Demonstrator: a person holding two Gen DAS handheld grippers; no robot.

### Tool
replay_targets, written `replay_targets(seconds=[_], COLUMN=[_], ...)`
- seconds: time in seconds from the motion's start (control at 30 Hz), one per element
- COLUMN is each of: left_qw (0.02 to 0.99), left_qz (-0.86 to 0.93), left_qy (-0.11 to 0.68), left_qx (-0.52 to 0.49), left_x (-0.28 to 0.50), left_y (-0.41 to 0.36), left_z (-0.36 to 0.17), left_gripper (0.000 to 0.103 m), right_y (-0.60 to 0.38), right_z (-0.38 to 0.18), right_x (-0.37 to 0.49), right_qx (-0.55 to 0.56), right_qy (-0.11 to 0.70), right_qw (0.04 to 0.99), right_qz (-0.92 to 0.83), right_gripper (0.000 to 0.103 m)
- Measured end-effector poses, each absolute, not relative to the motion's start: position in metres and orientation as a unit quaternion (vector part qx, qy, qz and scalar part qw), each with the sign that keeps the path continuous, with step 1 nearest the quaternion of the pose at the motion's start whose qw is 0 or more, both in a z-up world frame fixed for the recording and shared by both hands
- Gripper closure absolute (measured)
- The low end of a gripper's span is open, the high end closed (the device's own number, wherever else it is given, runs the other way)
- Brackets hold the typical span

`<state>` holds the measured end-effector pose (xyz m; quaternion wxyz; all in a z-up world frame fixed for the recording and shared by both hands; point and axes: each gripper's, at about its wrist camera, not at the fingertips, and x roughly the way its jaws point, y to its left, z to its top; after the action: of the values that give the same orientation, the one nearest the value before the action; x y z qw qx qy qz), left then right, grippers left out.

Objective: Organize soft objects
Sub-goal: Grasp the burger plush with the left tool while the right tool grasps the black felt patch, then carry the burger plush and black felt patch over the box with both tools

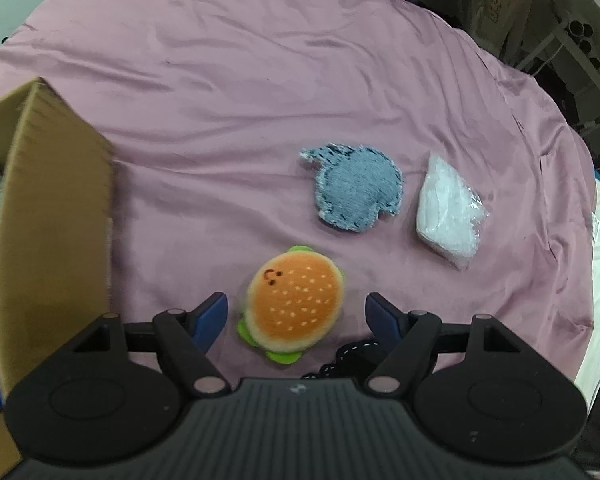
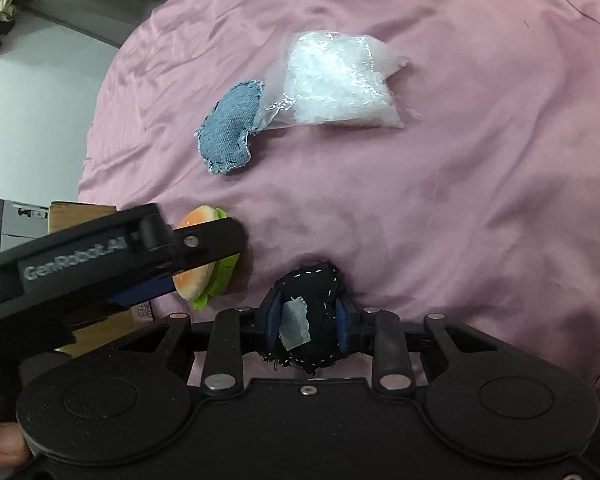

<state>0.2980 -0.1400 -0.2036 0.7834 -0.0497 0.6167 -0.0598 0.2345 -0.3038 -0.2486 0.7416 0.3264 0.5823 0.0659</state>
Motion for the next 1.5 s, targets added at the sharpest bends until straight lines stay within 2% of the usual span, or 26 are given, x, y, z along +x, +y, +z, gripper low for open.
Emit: replay_targets(seconds=[0.03,0.13,0.17,0.3,1.5], left_qw=[0.783,0.786,0.787,0.79,0.862], left_qz=[-0.063,-0.052,-0.049,-0.055,-0.042], left_qy=[0.617,0.615,0.614,0.609,0.498], left_qx=[-0.049,-0.043,-0.041,-0.04,-0.082], left_x=[0.298,0.299,0.299,0.296,0.232], left_y=[-0.143,-0.148,-0.148,-0.145,-0.071], left_z=[-0.206,-0.211,-0.212,-0.21,-0.078], left_gripper=[0.029,0.043,0.051,0.056,0.056], right_y=[-0.304,-0.302,-0.301,-0.3,-0.275], right_z=[-0.249,-0.248,-0.247,-0.242,-0.118], right_x=[0.234,0.232,0.232,0.231,0.193], right_qx=[0.327,0.325,0.321,0.327,0.252], right_qy=[0.582,0.581,0.58,0.576,0.455], right_qw=[0.741,0.743,0.746,0.746,0.851], right_qz=[0.066,0.065,0.063,0.069,0.078], right_gripper=[0.075,0.075,0.075,0.075,0.075])
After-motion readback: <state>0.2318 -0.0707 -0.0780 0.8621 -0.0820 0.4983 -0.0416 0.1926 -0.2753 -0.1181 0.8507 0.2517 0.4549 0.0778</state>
